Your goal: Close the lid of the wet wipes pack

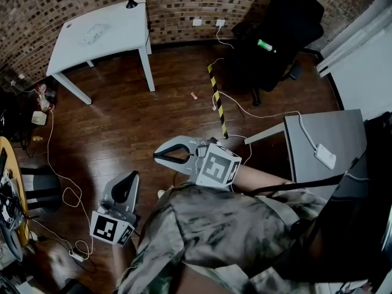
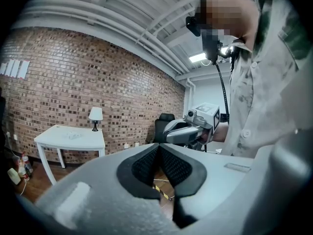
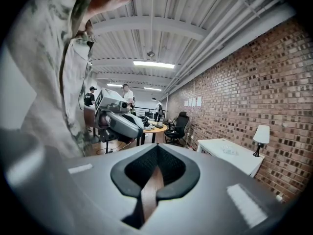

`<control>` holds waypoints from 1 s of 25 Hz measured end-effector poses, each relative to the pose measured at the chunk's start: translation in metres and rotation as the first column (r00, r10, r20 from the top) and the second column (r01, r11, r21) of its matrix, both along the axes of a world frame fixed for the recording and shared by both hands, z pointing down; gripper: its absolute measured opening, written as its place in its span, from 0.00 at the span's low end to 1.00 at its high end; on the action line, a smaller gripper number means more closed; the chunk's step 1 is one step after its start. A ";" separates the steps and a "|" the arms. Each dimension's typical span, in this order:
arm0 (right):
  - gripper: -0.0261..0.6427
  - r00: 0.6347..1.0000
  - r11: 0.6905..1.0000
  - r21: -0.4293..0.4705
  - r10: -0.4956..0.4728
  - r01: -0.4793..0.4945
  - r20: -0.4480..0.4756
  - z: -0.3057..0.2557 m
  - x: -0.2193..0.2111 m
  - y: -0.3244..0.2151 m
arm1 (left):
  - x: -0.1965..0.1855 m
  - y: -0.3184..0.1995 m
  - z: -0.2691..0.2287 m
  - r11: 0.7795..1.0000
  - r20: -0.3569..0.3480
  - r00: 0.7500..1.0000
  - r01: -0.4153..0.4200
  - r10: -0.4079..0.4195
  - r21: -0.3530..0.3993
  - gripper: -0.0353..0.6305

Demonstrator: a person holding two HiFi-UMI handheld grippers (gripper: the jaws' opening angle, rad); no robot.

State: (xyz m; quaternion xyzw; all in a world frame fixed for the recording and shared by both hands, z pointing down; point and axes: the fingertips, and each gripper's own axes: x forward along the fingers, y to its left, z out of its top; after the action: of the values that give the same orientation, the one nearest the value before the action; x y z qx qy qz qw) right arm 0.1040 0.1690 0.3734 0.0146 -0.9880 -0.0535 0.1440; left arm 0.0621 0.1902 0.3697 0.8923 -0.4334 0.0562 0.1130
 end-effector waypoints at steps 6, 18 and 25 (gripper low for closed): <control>0.04 1.000 1.000 -0.001 -0.005 0.005 0.010 0.002 0.000 -0.004 | 0.002 -0.004 0.001 1.000 -0.003 1.000 -0.003 0.003 -0.004 0.06; 0.04 1.000 1.000 -0.003 -0.001 0.001 0.010 0.003 0.002 -0.010 | 0.003 -0.012 0.003 1.000 0.002 1.000 -0.007 0.007 -0.011 0.06; 0.04 1.000 1.000 -0.008 0.000 0.000 0.008 0.005 0.000 -0.014 | 0.002 -0.016 0.004 1.000 0.001 1.000 -0.006 0.006 -0.013 0.06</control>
State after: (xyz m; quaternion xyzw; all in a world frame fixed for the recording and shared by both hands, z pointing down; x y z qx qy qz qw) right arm 0.1040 0.1553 0.3781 0.0143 -0.9888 -0.0497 0.1402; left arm 0.0643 0.1743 0.3736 0.8927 -0.4306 0.0599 0.1185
